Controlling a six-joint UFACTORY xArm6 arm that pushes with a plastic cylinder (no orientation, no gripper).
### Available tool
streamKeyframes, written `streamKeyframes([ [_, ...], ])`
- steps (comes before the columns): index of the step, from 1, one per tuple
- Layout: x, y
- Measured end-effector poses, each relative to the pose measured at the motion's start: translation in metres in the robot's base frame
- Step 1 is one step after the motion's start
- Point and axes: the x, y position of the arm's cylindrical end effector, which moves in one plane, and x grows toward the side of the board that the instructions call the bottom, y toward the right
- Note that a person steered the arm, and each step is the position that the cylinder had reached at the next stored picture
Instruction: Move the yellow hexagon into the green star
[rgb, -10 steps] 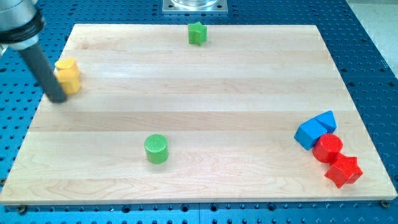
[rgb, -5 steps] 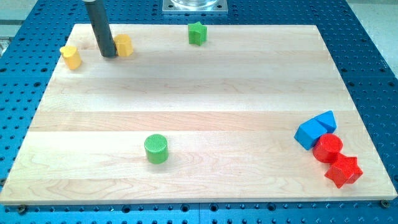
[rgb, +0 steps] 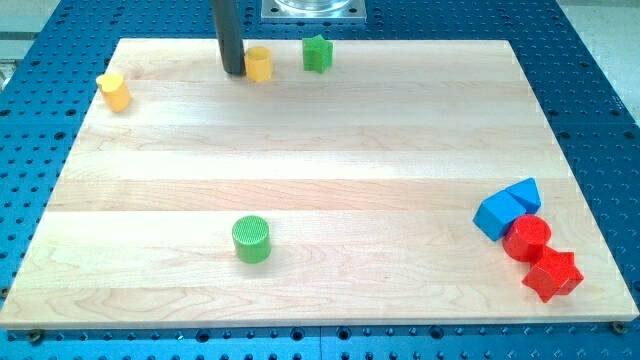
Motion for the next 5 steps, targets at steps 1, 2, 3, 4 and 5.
streamKeyframes([
  [1,0.006,0.039],
  [2,0.028,0.068],
  [3,0.103,0.006],
  [4,0.162,-0.097],
  [5,0.177,-0.180],
])
